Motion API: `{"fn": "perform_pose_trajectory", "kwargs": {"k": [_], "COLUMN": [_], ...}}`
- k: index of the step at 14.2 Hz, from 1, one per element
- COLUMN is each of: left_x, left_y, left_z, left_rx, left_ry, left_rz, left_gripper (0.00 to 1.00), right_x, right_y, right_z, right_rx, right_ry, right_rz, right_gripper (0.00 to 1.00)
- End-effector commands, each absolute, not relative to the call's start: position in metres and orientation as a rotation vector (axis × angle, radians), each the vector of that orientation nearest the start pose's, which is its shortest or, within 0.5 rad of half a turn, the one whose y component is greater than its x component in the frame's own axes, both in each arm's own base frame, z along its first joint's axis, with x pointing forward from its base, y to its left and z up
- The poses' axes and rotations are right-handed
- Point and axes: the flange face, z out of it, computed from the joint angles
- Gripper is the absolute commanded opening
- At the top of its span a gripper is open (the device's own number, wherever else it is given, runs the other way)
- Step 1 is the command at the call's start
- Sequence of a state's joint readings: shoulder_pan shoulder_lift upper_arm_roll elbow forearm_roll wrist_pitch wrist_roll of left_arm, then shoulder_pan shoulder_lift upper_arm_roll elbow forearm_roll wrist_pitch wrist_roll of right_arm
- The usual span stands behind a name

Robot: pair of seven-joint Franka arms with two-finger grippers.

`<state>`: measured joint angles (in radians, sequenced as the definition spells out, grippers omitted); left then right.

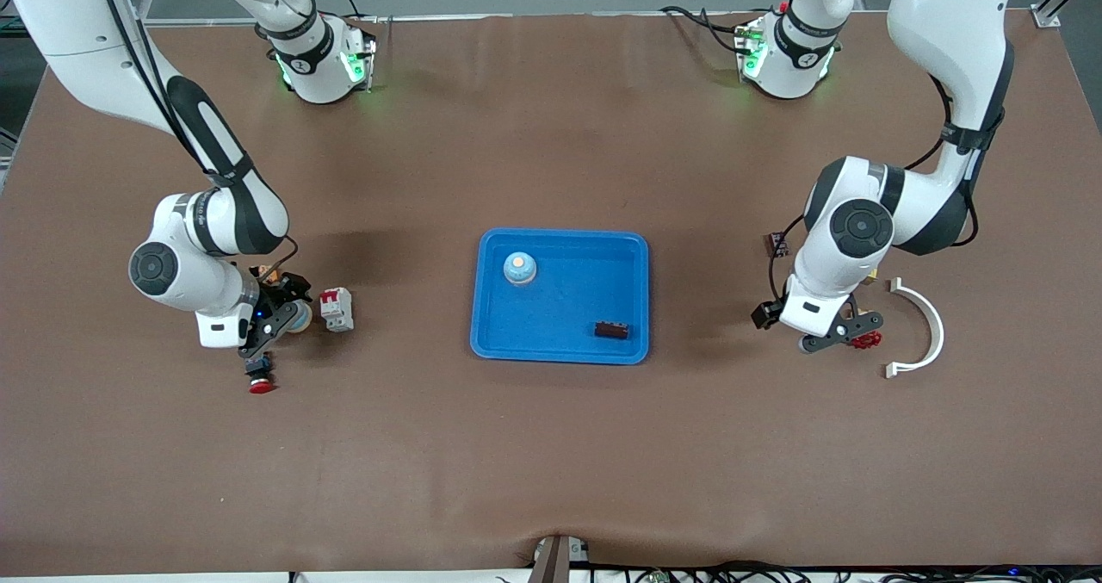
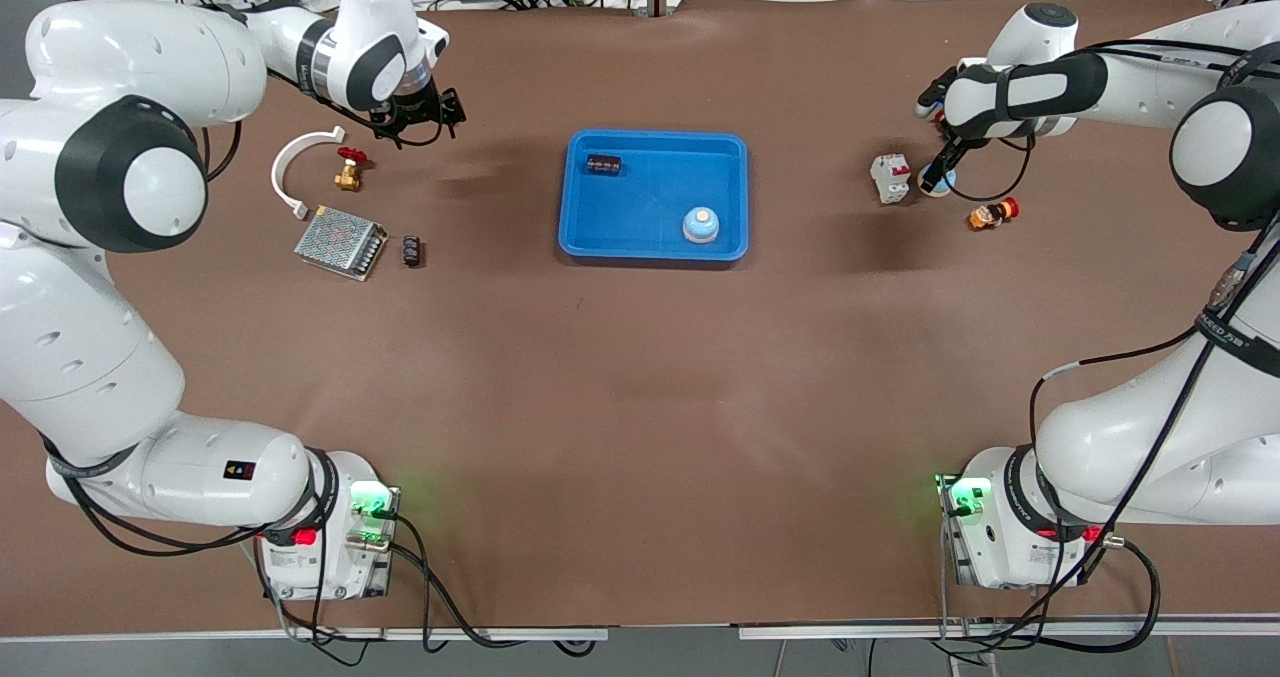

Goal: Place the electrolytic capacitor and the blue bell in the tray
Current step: 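Grasp the second bell with the right gripper while the left gripper reaches another capacitor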

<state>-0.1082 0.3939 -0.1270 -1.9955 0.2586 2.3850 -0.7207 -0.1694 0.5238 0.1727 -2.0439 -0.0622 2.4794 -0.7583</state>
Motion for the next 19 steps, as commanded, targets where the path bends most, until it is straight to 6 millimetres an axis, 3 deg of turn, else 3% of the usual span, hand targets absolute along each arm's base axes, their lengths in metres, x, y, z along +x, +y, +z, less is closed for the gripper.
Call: {"fn": "perform_pose_trajectory", "kwargs": {"k": [1,4,5,6,9,12,16,19], "left_x": [0.582,0.551,0.541,0.538,0.526,0.505,0.483,0.472], "left_y": [-0.131,-0.117,-0.113,-0.105,-0.109,-0.104,-0.106,-0.108], "left_z": [0.267,0.254,0.249,0.244,0.235,0.223,0.208,0.199], "left_rx": [-2.975,-3.024,-3.037,-3.036,-3.042,-3.094,-3.135,-3.133], "left_ry": [-0.419,-0.393,-0.384,-0.402,-0.389,-0.422,-0.441,-0.489], "left_rz": [-0.083,-0.165,-0.183,-0.174,-0.144,-0.222,-0.239,-0.212], "left_gripper": [1.00,1.00,1.00,1.00,1.00,1.00,1.00,1.00], "right_x": [0.583,0.583,0.583,0.583,0.583,0.586,0.600,0.617], "right_y": [-0.001,-0.003,-0.003,-0.002,-0.003,-0.004,-0.011,-0.008], "right_z": [0.171,0.169,0.170,0.170,0.171,0.176,0.200,0.248], "right_rx": [-2.819,-2.820,-2.821,-2.820,-2.819,-2.823,-2.812,-2.827], "right_ry": [-1.211,-1.204,-1.205,-1.204,-1.204,-1.200,-1.181,-1.172], "right_rz": [0.077,0.082,0.080,0.081,0.086,0.087,0.165,0.180], "right_gripper": [1.00,1.00,0.80,0.69,0.57,0.55,0.55,0.55]}}
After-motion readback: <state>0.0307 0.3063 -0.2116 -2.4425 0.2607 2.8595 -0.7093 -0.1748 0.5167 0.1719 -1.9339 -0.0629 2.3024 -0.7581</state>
